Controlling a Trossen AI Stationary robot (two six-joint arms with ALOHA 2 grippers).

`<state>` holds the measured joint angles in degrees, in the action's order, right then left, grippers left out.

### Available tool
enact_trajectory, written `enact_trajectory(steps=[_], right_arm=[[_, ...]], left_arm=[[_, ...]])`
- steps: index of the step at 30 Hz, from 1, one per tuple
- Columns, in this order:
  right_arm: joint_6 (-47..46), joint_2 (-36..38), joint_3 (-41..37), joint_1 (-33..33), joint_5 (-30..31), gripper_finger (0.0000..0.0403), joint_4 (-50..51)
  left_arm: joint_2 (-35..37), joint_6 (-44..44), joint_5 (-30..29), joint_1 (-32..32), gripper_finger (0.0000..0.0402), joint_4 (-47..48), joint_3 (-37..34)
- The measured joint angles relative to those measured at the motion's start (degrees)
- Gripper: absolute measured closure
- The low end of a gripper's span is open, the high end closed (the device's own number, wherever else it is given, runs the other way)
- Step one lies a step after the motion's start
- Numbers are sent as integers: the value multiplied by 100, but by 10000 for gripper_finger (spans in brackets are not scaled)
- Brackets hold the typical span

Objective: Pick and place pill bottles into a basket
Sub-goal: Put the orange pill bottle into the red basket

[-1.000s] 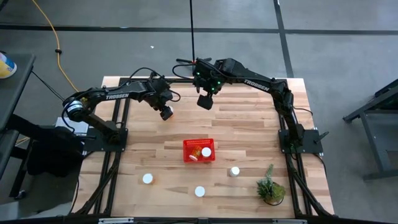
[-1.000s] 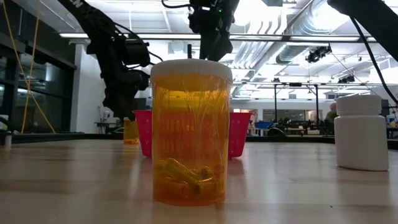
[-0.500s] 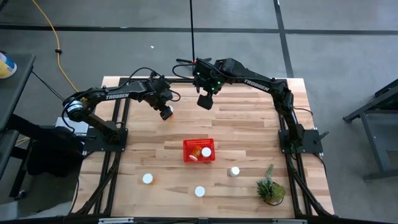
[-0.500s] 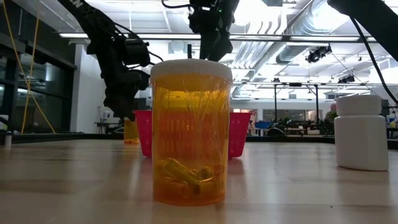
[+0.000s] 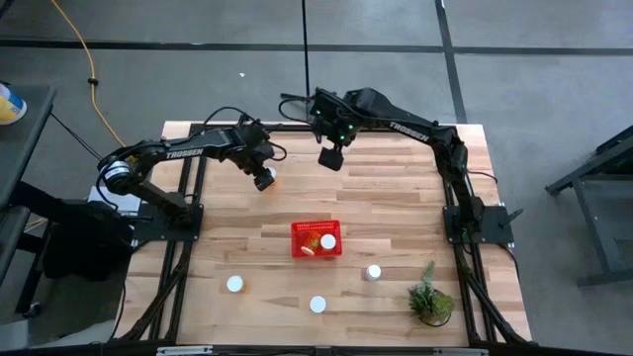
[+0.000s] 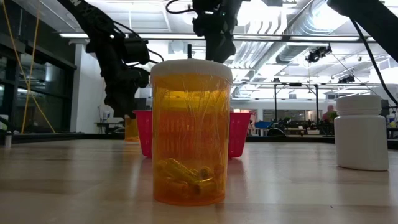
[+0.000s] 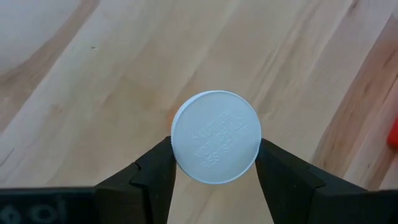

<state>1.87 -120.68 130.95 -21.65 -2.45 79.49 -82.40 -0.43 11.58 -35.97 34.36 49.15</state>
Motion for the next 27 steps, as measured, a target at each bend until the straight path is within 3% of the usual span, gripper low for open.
enact_trajectory(steps=[5, 14, 19, 27], right_arm=[[115, 159, -10, -95, -204, 91, 361], [108, 1375, -332, -323, -223, 91, 429], [-58, 2026, -1529, -322, -237, 91, -371], [-631, 3056, -4143, -353, -497, 91, -2156]], left_arm=[[44, 0, 31, 0, 167, 29, 0], [180, -24, 103, 0, 166, 105, 0], [445, -28, 359, 10, 166, 259, 174], [576, -20, 384, 639, 166, 658, 1196]])
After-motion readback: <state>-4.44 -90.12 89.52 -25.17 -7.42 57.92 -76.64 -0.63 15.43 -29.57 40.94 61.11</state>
